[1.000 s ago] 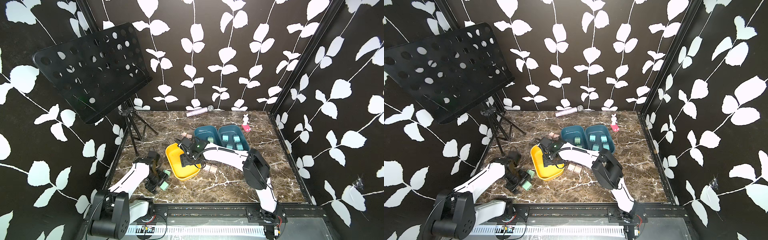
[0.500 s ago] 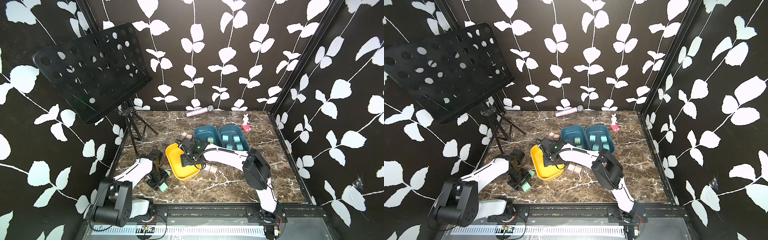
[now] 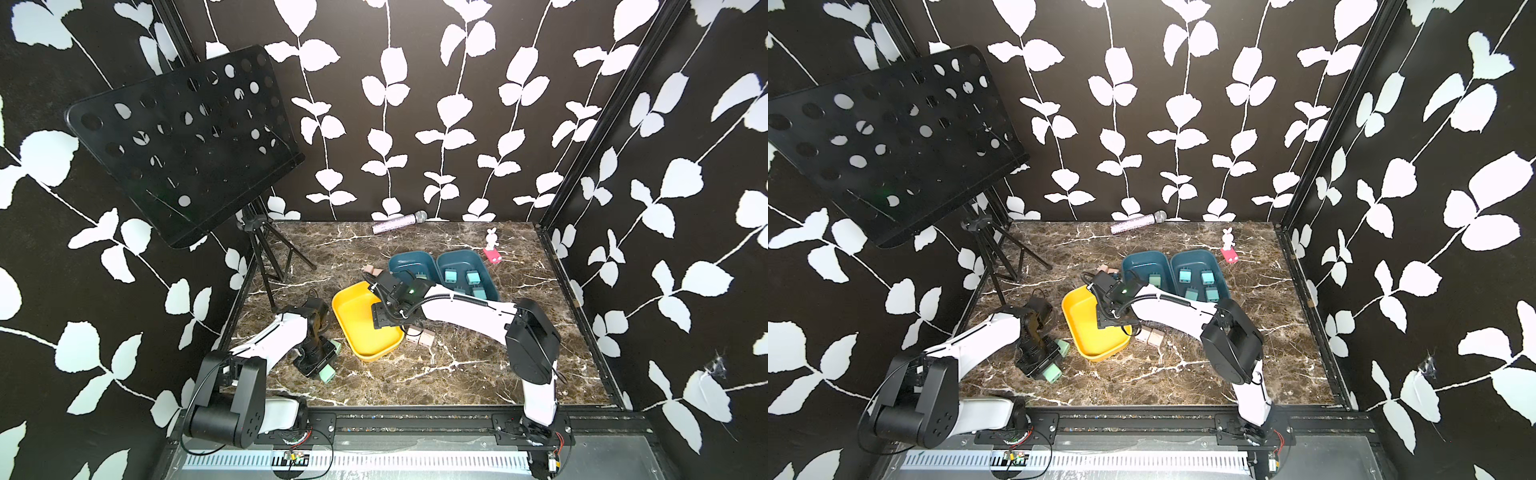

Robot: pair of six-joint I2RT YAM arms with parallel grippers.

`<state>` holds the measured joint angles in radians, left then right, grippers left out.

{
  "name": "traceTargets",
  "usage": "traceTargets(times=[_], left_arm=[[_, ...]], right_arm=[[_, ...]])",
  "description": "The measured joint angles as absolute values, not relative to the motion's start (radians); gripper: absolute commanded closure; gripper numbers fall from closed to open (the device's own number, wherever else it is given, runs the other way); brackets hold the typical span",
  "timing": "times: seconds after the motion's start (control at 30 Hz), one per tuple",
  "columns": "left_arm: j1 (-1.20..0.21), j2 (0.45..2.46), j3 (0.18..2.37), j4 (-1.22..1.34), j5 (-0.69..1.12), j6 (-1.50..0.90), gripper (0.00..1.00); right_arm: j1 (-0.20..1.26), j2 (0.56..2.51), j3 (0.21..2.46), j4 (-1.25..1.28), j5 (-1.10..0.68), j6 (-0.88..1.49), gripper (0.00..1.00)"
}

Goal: Place the plugs by color into the storage box
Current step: Pick up the plug from the center of the board.

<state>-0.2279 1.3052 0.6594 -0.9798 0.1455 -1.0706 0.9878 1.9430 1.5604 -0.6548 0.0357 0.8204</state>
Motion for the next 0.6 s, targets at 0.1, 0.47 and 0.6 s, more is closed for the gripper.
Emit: traceTargets(times=[0.1, 0.47, 0.6], left_arm=[[-0.226, 1.260, 0.720, -1.042, 0.110, -1.032, 0.58], [-0.149, 1.161, 0.913, -1.142, 0.034, -0.950, 0.60], [-0.149, 1.236, 1.002, -1.110, 0.052, -0.958, 0.60]], right_arm=[[0.977, 1.918, 1.538, -0.656, 0.042, 0.821, 0.28], [0.910, 1.836, 1.500, -0.661, 0.044, 0.823, 0.28], [0.859, 1.777, 1.433, -0.660, 0.044, 0.827, 0.28]])
